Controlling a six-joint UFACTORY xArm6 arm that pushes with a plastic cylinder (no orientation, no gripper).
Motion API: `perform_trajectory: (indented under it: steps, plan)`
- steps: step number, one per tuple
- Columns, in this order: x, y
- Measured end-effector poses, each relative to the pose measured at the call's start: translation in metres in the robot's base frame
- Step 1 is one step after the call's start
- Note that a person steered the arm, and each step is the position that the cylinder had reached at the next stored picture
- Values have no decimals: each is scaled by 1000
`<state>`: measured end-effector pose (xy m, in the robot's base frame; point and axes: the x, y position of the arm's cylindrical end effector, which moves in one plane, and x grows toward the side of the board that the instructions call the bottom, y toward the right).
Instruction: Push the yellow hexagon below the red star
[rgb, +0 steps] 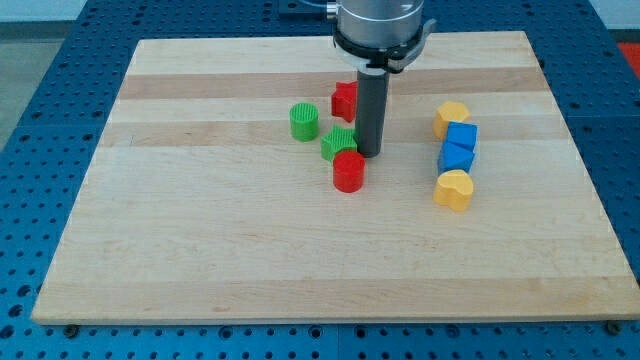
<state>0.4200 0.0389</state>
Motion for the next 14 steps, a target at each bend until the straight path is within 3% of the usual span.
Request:
perform_trajectory:
  steps: [5,6,7,8,9,10,11,12,13,14]
  plan:
    - [0,-40]
    - [-32,-31]
    - [-32,-31]
    - [-18,-14]
    - [-46,24]
    - [-53,32]
    - [-93,38]
    - [-102,94]
    - [-102,133]
    - [-49,150]
